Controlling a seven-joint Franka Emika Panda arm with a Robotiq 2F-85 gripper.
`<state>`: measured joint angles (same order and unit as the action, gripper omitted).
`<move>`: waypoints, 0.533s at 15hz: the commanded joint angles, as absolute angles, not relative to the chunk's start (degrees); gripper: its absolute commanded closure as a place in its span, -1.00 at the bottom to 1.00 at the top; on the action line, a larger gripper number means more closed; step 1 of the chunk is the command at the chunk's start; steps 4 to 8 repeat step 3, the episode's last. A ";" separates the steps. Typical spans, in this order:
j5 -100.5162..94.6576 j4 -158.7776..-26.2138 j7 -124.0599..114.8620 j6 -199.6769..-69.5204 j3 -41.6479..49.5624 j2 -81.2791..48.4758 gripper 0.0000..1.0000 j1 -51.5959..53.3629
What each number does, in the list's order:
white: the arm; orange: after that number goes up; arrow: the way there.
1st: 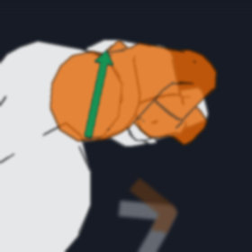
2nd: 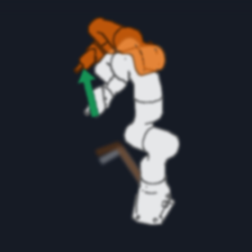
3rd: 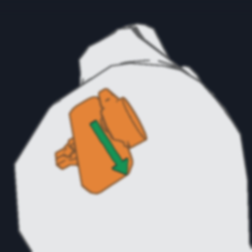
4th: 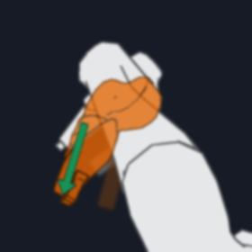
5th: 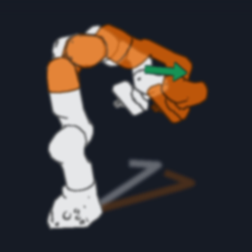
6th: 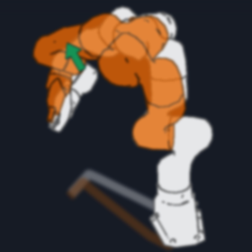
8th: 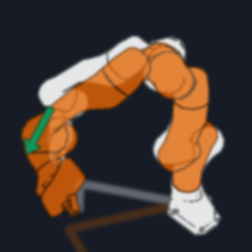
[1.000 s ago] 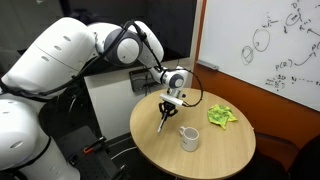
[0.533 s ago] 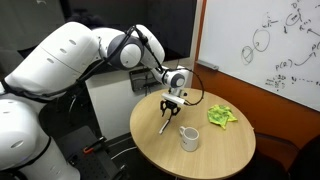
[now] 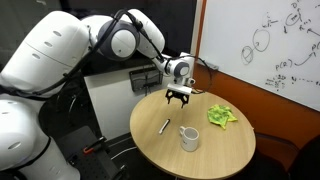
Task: Remove the marker from the cup and put it on the table
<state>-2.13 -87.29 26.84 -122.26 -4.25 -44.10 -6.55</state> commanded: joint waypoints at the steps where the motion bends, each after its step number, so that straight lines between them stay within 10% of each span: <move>1: -2.54 -95.43 27.31 -129.17 -4.31 -37.26 -1.00 -7.15; 8: -1.73 -97.62 27.70 -129.63 -4.60 -34.90 -1.00 -7.77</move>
